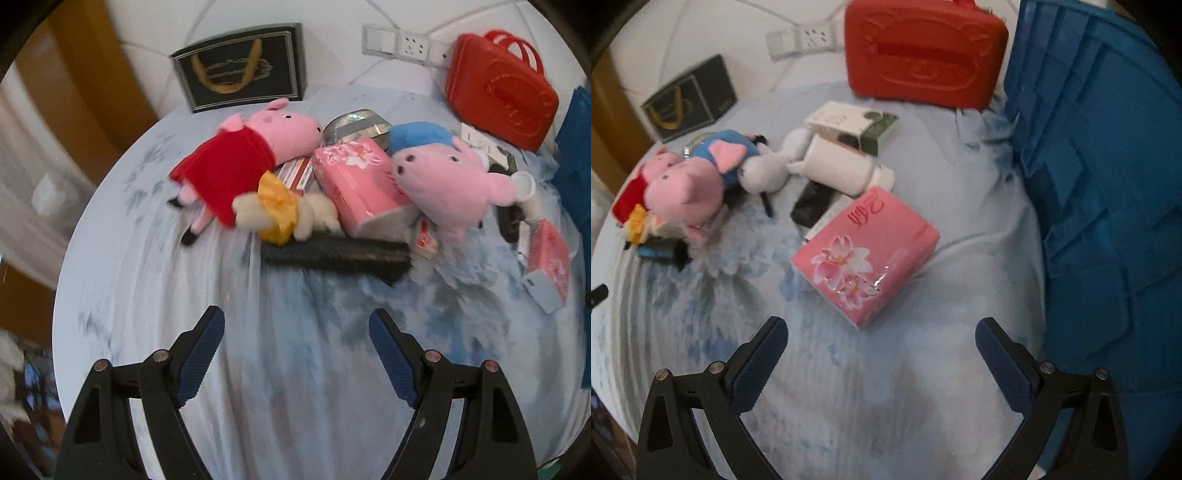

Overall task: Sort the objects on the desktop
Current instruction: 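Lower the left gripper toward the black rolled bag while the right approaches the pink tissue pack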

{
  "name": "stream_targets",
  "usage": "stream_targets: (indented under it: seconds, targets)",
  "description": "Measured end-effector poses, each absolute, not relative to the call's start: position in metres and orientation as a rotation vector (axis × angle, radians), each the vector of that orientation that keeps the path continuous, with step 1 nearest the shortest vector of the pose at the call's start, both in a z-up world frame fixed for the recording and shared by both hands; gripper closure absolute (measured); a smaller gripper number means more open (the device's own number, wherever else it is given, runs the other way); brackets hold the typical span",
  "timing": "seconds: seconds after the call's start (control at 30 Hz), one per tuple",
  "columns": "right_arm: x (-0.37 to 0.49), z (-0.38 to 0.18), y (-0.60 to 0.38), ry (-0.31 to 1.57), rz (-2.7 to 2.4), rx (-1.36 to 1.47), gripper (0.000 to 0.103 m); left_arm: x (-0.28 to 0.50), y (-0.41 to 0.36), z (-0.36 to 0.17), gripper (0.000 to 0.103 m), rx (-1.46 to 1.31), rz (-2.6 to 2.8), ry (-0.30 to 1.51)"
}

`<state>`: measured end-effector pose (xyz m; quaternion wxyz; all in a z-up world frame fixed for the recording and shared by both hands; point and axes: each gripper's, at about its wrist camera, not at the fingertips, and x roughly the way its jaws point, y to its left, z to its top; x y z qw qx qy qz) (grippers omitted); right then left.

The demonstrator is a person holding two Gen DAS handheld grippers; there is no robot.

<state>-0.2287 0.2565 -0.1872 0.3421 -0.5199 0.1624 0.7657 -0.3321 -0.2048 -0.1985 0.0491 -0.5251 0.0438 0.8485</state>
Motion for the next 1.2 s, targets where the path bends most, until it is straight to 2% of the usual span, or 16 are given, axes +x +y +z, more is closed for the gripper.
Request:
stream_targets:
  seconds: [0.37, 0.4, 0.47, 0.5, 0.6, 0.63, 0.73, 0.8, 0.83, 0.93, 1.03, 1.1, 1.2]
  targets:
    - [-0.266, -0.204, 0.275, 0.461, 1.854, -1.361, 0.0, -0.413, -0.175, -0.258, 0.022, -1.551, 2.295, 0.288]
    - [-0.268, -0.206, 0.277, 0.466, 1.846, -1.36, 0.0, -0.421, -0.173, -0.264, 0.011, -1.563, 2.277, 0.292]
    - [-0.271, -0.209, 0.281, 0.474, 1.824, -1.36, 0.0, -0.438, -0.177, -0.27, 0.001, -1.553, 2.282, 0.206]
    - [-0.273, -0.212, 0.282, 0.476, 1.813, -1.363, 0.0, -0.447, -0.181, -0.274, 0.0, -1.565, 2.278, 0.142]
    - [-0.276, -0.221, 0.287, 0.484, 1.781, -1.388, 0.0, -0.457, -0.192, -0.285, 0.0, -1.616, 2.224, -0.04]
    - [-0.277, -0.223, 0.289, 0.487, 1.776, -1.393, 0.0, -0.454, -0.193, -0.286, 0.0, -1.608, 2.217, -0.046]
    - [-0.279, -0.231, 0.292, 0.508, 1.765, -1.406, 0.0, -0.431, -0.192, -0.288, 0.0, -1.6, 2.205, -0.007]
    - [-0.279, -0.233, 0.293, 0.526, 1.769, -1.407, 0.0, -0.411, -0.187, -0.307, 0.0, -1.726, 2.224, 0.146]
    - [-0.28, -0.233, 0.292, 0.529, 1.774, -1.403, 0.0, -0.4, -0.186, -0.308, 0.0, -1.669, 2.284, 0.207]
    - [-0.28, -0.231, 0.287, 0.534, 1.798, -1.402, 0.0, -0.377, -0.185, -0.317, 0.0, -1.682, 2.257, 0.161]
    - [-0.279, -0.229, 0.282, 0.533, 1.814, -1.397, 0.0, -0.369, -0.178, -0.323, 0.006, -1.686, 2.258, 0.175]
    - [-0.277, -0.226, 0.277, 0.543, 1.826, -1.39, 0.0, -0.367, -0.175, -0.324, 0.017, -1.691, 2.263, 0.165]
    - [-0.273, -0.222, 0.275, 0.547, 1.822, -1.38, 0.0, -0.376, -0.175, -0.325, 0.021, -1.685, 2.276, 0.104]
